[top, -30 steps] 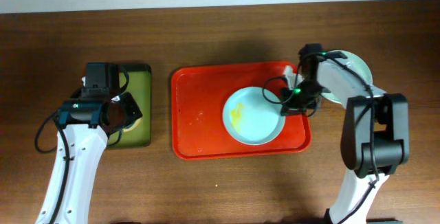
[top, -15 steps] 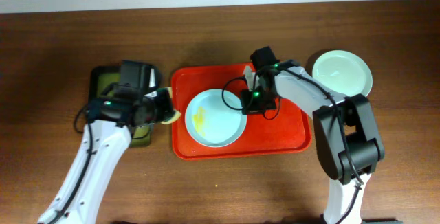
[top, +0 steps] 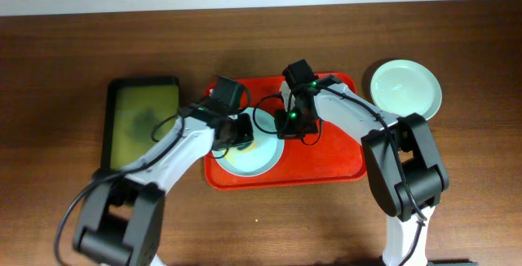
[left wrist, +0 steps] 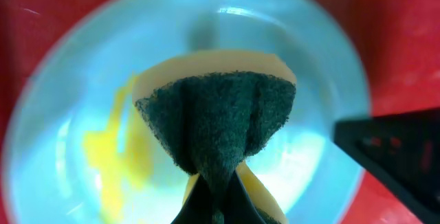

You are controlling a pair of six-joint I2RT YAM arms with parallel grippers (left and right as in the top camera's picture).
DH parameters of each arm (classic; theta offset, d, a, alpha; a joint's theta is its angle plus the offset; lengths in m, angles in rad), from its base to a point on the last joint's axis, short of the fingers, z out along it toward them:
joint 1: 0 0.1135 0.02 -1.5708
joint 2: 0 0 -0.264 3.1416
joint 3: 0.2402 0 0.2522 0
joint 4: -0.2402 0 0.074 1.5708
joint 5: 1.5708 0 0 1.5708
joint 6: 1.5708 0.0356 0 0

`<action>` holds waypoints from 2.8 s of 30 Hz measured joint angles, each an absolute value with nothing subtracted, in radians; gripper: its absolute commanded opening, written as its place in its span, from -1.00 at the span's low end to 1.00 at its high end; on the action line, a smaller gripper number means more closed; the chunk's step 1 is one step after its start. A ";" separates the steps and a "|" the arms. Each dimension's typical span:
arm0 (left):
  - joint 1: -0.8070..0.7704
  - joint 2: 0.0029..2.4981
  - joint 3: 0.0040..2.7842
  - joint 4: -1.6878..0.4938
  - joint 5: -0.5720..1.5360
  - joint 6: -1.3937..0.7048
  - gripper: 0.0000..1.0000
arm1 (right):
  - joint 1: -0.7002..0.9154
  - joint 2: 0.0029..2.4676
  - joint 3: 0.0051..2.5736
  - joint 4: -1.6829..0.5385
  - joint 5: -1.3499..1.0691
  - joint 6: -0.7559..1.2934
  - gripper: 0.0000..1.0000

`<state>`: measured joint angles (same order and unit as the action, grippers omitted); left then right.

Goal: Clean dirty plates on tray and stack at the side
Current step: 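Hold the light blue plate with right gripper and scrub it with left sponge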

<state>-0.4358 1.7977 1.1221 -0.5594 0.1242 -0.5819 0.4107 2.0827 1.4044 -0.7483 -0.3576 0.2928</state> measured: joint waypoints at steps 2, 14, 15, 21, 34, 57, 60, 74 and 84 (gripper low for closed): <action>-0.439 1.827 1.122 -0.553 0.118 -0.585 -1.00 | 0.411 2.083 1.404 -0.748 -0.358 0.293 -0.92; -0.455 1.851 1.142 -0.753 -0.284 -0.592 -1.00 | 0.416 2.088 1.406 -0.737 -0.368 0.299 -0.92; -0.456 1.851 1.147 -0.770 -0.300 -0.592 -1.00 | 0.419 2.088 1.406 -0.735 -0.370 0.299 -0.92; -0.452 1.839 1.181 -0.806 -0.299 -0.592 -1.00 | 0.426 2.090 1.407 -0.734 -0.377 0.307 -0.92; -0.443 1.858 1.192 -0.641 0.045 -0.576 -1.00 | 0.426 2.090 1.407 -0.735 -0.376 0.307 -0.92; -0.455 1.897 1.258 -0.846 -0.348 -0.568 -1.00 | 0.427 2.094 1.409 -0.729 -0.387 0.307 -0.92; -0.440 1.807 1.258 -0.826 -0.216 -0.569 -1.00 | 0.427 2.094 1.409 -0.730 -0.386 0.308 -0.92; -0.449 1.782 1.104 -0.656 0.079 -0.569 -1.00 | 0.427 2.094 1.410 -0.731 -0.384 0.307 -0.92; -0.466 1.802 1.073 -0.710 -0.217 -0.569 -1.00 | 0.427 2.094 1.410 -0.731 -0.384 0.308 -0.92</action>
<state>-0.4656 1.8019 1.0725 -0.7097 -0.2173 -0.5690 0.4271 2.0937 1.4097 -0.7311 -0.3836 0.3077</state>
